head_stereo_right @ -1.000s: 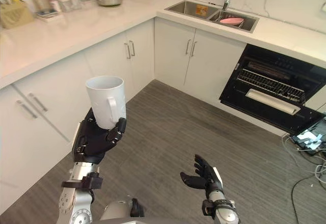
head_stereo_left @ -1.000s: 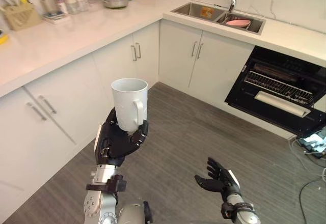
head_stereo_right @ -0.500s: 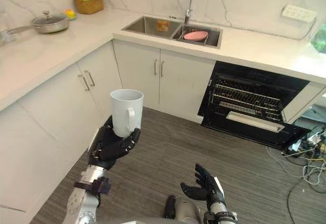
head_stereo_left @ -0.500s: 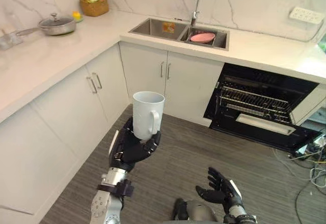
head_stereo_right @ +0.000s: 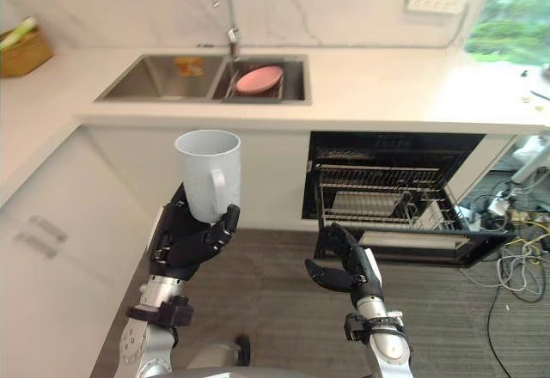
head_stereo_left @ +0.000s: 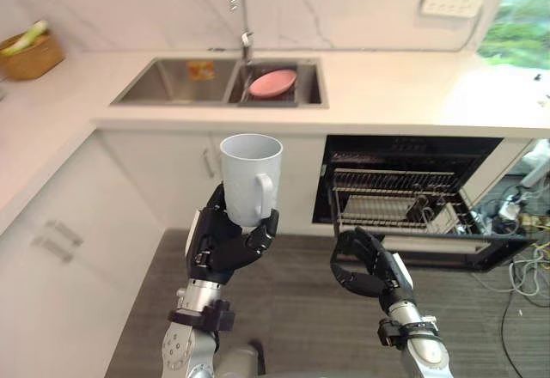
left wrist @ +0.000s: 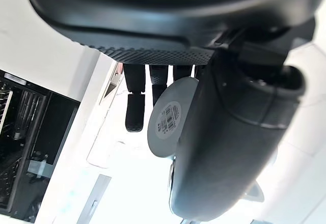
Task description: Walk over to the sink, pick up the cup, carry it to the dishwasher, place the cup inside the dishwasher, then close the dishwasher door
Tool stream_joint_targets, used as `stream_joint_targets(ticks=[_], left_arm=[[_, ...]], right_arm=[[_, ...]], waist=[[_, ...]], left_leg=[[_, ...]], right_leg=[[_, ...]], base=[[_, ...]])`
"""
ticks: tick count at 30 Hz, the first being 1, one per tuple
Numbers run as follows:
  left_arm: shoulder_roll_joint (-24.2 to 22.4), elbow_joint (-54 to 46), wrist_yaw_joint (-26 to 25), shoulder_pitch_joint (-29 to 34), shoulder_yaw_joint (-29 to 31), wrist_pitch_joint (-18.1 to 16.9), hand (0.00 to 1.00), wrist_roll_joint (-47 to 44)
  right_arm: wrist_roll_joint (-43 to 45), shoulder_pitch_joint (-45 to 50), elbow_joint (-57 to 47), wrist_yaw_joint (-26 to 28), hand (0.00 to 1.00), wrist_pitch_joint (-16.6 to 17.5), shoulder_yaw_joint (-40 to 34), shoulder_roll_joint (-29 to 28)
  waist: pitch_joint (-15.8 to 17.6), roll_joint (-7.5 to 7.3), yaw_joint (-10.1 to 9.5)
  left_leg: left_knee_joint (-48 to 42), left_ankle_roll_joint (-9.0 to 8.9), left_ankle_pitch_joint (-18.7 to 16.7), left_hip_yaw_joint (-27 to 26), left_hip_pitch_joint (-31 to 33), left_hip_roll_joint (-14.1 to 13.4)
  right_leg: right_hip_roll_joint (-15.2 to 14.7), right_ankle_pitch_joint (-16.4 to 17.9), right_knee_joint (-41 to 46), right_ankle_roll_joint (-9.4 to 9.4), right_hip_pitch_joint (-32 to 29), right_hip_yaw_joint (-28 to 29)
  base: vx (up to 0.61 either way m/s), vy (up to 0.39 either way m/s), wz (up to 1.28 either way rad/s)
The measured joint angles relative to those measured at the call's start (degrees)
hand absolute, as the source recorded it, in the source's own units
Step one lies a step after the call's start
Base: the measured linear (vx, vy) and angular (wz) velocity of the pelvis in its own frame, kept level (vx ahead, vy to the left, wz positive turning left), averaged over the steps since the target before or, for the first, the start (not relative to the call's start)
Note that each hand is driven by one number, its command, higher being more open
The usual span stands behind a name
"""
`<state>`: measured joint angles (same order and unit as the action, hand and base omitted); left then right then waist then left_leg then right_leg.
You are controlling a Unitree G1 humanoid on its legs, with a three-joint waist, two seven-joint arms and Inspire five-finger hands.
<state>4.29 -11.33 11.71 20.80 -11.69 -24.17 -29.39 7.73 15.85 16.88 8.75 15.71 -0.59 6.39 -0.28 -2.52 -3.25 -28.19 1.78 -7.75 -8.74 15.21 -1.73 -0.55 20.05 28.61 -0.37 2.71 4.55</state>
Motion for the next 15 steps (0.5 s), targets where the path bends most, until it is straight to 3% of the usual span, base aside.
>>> stream_joint_targets(ticks=[1,2,3,4,6,8,10,11,12,13,15], left_arm=[[0.61,0.01,-1.27,-0.13,0.15,0.04,0.3,0.28],[1.38,0.01,-2.39,-0.17,0.28,0.06,0.3,0.35],[2.03,0.58,-3.71,0.13,0.57,0.09,0.3,1.72],[2.02,0.73,-4.34,0.05,0.71,0.1,0.3,2.36],[2.01,0.68,-4.42,-1.0,1.26,0.09,0.3,2.4],[2.03,0.69,-4.43,-2.71,1.94,0.4,0.3,2.39],[2.4,0.51,-5.42,-3.25,4.22,1.6,0.3,2.4],[3.06,0.88,-5.63,-3.17,5.8,2.01,0.3,2.38],[3.01,1.73,-5.59,-3.37,6.03,2.12,0.3,2.37],[1.98,3.44,-5.43,-3.9,6.01,2.33,0.3,2.34],[1.44,4.98,-5.38,-3.93,4.9,2.63,0.3,2.44]], right_arm=[[-0.01,-0.29,0.36,0.35,0.9,0.0,0.2,-1.3],[0.01,-0.59,0.61,0.61,0.9,0.01,0.85,-2.38],[0.0,-0.71,1.45,0.89,0.9,0.35,2.2,-2.68],[0.01,-1.15,2.36,1.09,0.9,0.57,2.98,-2.52],[0.01,-1.84,3.17,1.07,0.9,0.73,4.06,-2.67],[0.0,-2.33,3.28,1.12,0.9,1.27,3.78,-2.35],[-0.02,-2.6,3.54,2.13,0.9,1.44,3.67,-1.88],[-0.05,-2.12,3.52,2.29,0.9,1.59,3.86,-1.66],[-0.04,-2.21,3.7,2.09,0.9,1.58,3.77,-0.93],[-0.04,-2.86,4.04,1.07,0.9,1.51,3.67,0.43],[-0.02,-2.98,4.0,0.07,0.9,1.42,3.4,1.9]], waist=[[0.74,-0.85,-0.16],[2.34,-1.13,-0.19],[3.64,-0.99,-0.01],[3.64,-1.04,0.35],[3.84,-0.68,1.08],[5.17,0.39,1.12],[6.13,0.12,1.44],[5.36,-0.91,1.96],[5.0,-0.26,2.01],[5.84,2.33,1.86],[6.28,3.91,2.07]], left_leg=[[-3.89,0.06,-0.26,-1.04,-1.01,-0.3],[-7.54,-0.1,-0.74,-2.14,-2.47,-0.89],[-2.88,0.56,-4.07,-2.67,-11.86,-0.33],[0.32,0.95,-5.34,-2.7,-15.75,-0.21],[5.69,0.4,-6.41,-2.63,-20.93,-1.57],[9.24,-1.45,-7.56,-2.8,-25.02,-3.22],[9.77,-3.84,-9.43,-3.03,-28.91,-3.08],[8.03,-5.36,-11.85,-2.79,-29.87,-2.86],[6.63,-5.77,-12.76,-2.74,-29.9,-4.02],[2.23,-5.64,-12.9,-3.18,-28.9,-6.99],[-5.74,-4.75,-9.87,-4.51,-25.18,-10.05]], right_leg=[[-0.62,-2.23,7.34,3.03,-1.62,-1.28],[-1.64,-7.09,16.83,4.68,-3.34,-3.71],[-6.06,-9.3,30.0,2.87,-7.09,-9.76],[-7.95,-7.08,32.42,1.55,-8.98,-13.61],[-8.88,-3.81,27.68,0.11,-14.13,-20.11],[-10.72,-3.49,21.08,1.13,-17.34,-25.33],[-11.83,-7.44,12.02,0.51,-17.87,-26.62],[-11.54,-11.88,6.14,-3.55,-17.4,-26.94],[-10.86,-10.13,5.78,-3.16,-16.4,-27.23],[-7.78,-9.96,3.53,-3.46,-14.46,-27.7],[-4.79,-10.27,-0.75,-4.01,-12.41,-27.67]], base=[[0.39,0.121,-0.6],[0.51,0.124,-0.81],[0.42,0.065,-0.65],[0.42,0.04,-0.46],[0.43,-0.02,-0.03],[0.46,-0.051,0.02],[0.4,-0.096,-0.05],[0.34,-0.136,-0.03],[0.43,-0.18,-0.16],[0.44,-0.204,-0.19],[0.34,-0.156,-0.3]])
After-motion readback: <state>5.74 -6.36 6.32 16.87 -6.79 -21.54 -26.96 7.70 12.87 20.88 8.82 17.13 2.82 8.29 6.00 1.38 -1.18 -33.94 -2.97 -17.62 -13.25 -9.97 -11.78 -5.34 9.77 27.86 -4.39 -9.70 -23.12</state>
